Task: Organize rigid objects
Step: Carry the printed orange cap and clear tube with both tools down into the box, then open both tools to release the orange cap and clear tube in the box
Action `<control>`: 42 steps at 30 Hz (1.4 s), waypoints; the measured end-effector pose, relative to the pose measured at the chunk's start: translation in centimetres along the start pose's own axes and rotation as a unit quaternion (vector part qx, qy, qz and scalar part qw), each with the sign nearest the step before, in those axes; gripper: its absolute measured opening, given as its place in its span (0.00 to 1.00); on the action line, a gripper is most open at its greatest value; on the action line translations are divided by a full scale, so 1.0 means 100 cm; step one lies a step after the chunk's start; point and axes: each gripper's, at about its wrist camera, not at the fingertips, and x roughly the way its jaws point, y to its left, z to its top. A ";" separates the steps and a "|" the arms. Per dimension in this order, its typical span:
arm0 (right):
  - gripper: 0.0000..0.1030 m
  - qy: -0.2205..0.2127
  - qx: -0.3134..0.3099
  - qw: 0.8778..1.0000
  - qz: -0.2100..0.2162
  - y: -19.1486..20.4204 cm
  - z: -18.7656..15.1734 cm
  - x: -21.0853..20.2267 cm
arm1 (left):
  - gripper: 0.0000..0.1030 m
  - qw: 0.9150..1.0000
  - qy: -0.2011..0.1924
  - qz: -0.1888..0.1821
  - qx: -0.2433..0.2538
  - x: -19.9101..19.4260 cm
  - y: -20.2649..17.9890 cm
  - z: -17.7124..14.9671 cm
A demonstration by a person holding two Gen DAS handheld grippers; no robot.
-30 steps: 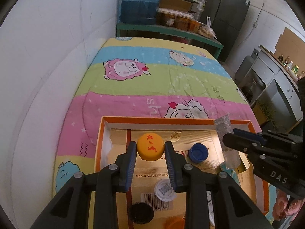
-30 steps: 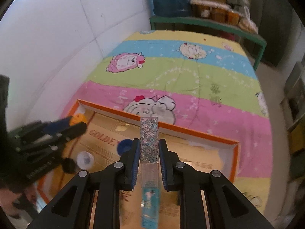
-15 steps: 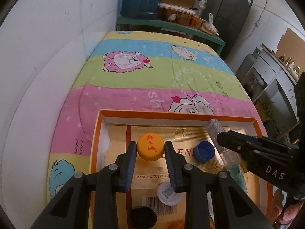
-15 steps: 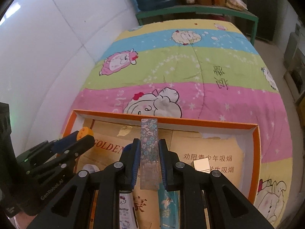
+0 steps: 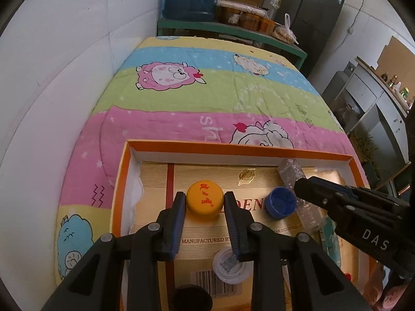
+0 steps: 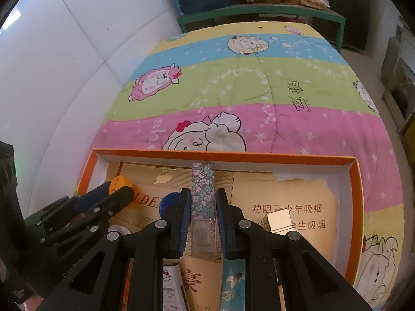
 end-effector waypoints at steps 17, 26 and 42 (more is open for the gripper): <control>0.24 -0.010 -0.005 1.000 0.004 0.000 -0.002 -0.006 | 0.37 1.000 -0.005 -0.013 0.001 0.002 0.000 0.000; 0.29 -0.023 -0.007 1.000 -0.003 0.001 -0.004 -0.018 | 0.56 1.000 -0.019 -0.013 0.003 -0.008 -0.002 -0.001; 0.61 -0.118 0.000 0.988 -0.103 -0.004 -0.041 -0.078 | 0.61 0.994 -0.098 0.010 0.038 -0.071 -0.015 -0.032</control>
